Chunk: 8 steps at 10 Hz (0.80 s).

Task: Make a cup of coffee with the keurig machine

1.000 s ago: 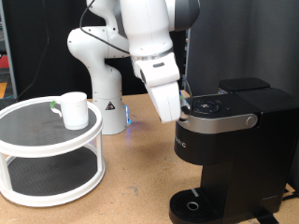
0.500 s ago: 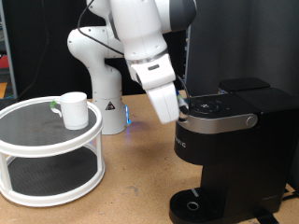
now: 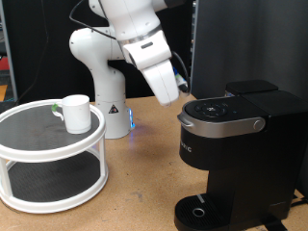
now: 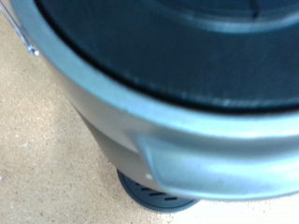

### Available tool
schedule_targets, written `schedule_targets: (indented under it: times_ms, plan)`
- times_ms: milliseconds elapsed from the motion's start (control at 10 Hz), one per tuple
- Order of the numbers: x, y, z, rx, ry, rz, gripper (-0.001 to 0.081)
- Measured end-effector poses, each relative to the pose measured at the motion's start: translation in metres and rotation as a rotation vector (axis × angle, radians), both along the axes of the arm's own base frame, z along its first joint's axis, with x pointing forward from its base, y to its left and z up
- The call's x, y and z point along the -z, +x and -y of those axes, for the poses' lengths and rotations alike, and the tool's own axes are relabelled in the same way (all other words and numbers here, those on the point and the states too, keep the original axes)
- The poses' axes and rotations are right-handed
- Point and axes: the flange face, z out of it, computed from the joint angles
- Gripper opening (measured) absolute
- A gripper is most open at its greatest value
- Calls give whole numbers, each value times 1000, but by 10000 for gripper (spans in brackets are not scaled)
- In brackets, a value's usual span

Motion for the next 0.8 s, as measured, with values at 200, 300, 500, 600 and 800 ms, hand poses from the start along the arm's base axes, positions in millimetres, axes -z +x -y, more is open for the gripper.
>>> schedule_targets:
  times_ms: [200,300,500,600,800]
  plan:
    - [-4,0,0,-3,6,-5,2]
    - [-2,0,0,6,12,-1,2]
    - [-2,-2,1,138,76,40,2]
    - [-6,-6,2,231,119,62,2]
    - [-19,-21,3,336,170,67,2]
